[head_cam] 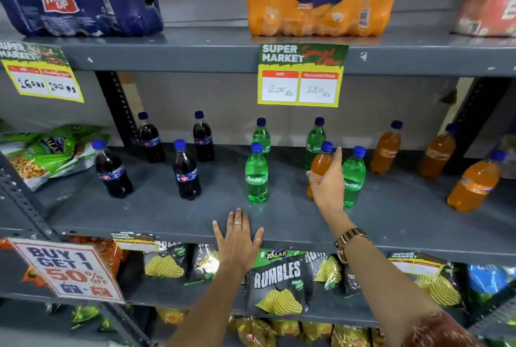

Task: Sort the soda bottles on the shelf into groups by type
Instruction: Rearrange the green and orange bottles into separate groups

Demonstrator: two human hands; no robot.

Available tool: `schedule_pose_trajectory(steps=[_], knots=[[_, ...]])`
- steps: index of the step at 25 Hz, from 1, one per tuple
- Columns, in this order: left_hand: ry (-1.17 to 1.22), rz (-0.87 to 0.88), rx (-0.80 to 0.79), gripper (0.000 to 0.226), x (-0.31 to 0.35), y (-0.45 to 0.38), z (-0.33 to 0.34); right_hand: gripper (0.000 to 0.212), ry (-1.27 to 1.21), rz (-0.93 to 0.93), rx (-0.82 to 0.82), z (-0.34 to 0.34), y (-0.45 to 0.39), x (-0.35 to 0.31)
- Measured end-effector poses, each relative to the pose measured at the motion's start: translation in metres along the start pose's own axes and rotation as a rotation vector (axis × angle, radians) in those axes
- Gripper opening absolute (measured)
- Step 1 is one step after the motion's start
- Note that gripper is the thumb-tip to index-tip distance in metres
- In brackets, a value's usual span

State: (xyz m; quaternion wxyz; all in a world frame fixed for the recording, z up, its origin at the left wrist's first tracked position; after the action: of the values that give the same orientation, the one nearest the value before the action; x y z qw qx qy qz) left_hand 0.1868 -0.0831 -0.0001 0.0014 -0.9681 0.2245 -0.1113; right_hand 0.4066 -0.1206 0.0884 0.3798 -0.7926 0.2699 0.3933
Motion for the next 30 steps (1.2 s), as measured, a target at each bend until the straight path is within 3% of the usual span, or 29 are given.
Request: schedule_pose_trajectory(steps=[3,8,15,20,30], knots=[[0.012,-0.041,-0.010,0.060,0.002,0.002,0.002,0.073,0.045,-0.030,0.017,-0.004,0.002,-0.002],[-0.011,-0.012,0.002,0.052,0.023,0.009,0.000,0.059,0.059,-0.231,-0.004,-0.017,0.029,-0.002],[-0.062,0.125,0.022,0.048,0.076,0.010,0.008,0.059,0.014,-0.315,0.099,-0.073,0.061,0.028],[-0.041,0.189,-0.004,0.048,0.120,0.010,0.019,0.059,0.024,-0.162,0.195,-0.127,0.043,0.064],[-0.012,0.215,-0.050,0.052,0.170,0.002,0.032,0.062,0.126,-0.073,0.076,-0.161,-0.018,0.097]])
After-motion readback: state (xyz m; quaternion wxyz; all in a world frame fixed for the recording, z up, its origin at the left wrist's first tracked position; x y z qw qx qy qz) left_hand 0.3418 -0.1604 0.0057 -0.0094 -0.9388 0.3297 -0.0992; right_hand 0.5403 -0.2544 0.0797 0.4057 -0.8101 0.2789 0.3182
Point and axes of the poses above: each hand's wrist, its own y-axis away from the middle knuckle, its own z-axis out of the palm, x = y × z, the point moved 6 cm from there along -y, towards the middle knuckle, and after that the axes turned 2 degrees about x, right-handed, at the moved point
